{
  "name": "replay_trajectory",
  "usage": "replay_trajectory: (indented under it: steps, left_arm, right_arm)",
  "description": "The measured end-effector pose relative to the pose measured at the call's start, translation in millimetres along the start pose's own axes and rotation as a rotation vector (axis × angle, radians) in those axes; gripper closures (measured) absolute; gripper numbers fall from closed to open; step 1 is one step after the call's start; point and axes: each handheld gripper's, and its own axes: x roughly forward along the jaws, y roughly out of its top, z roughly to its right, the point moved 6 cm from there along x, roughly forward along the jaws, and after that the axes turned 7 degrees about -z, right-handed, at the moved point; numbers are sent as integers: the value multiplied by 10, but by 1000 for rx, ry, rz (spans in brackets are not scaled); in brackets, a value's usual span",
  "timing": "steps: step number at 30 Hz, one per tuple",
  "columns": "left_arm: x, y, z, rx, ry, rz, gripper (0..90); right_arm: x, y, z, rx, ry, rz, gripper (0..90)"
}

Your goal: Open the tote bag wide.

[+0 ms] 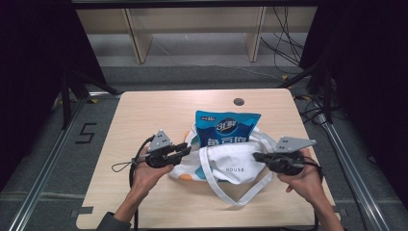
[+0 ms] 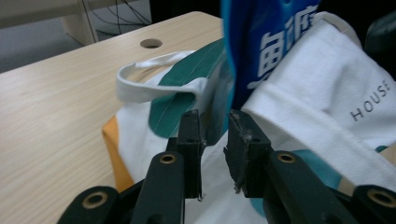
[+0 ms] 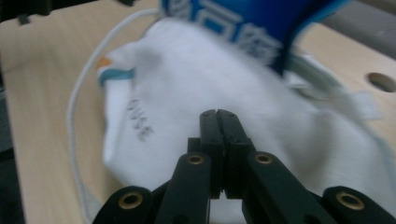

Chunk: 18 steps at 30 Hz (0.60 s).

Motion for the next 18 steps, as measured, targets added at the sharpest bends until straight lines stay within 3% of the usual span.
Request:
replay_trajectory:
  steps: [2,3,4,7,9,11,14,15,16,18]
  left_arm:
    - [52,-12,28,31,13,-6,743]
    - [88,-22,17,25,-4,-2,745]
    - [120,-37,18,-10,-10,11,748]
    - [232,-129,64,-11,-28,-11,765]
    - [316,-189,107,9,-38,-32,772]
    - [385,-258,150,10,-39,-62,792]
    - [487,-405,208,61,-25,-131,806]
    - [550,-474,207,96,-29,-148,810]
    - [591,-571,207,93,-22,-196,825]
    - [667,-710,211,92,-16,-216,829]
  right_arm:
    - [115,-17,-111,-34,27,-29,900]
    - [210,-54,-166,-54,36,-63,900]
    - [287,-89,-185,-75,27,-91,900]
    - [490,-198,-225,-83,16,-167,900]
    - [676,-312,-237,-109,-28,-236,900]
    - [905,-503,-218,-146,-84,-352,900]
    - [994,-539,-243,-137,-77,-374,900]
    - [998,-546,-226,-146,-95,-375,900]
    - [992,-562,-224,-134,-76,-356,900]
    - [976,-573,-204,-128,-90,-364,900]
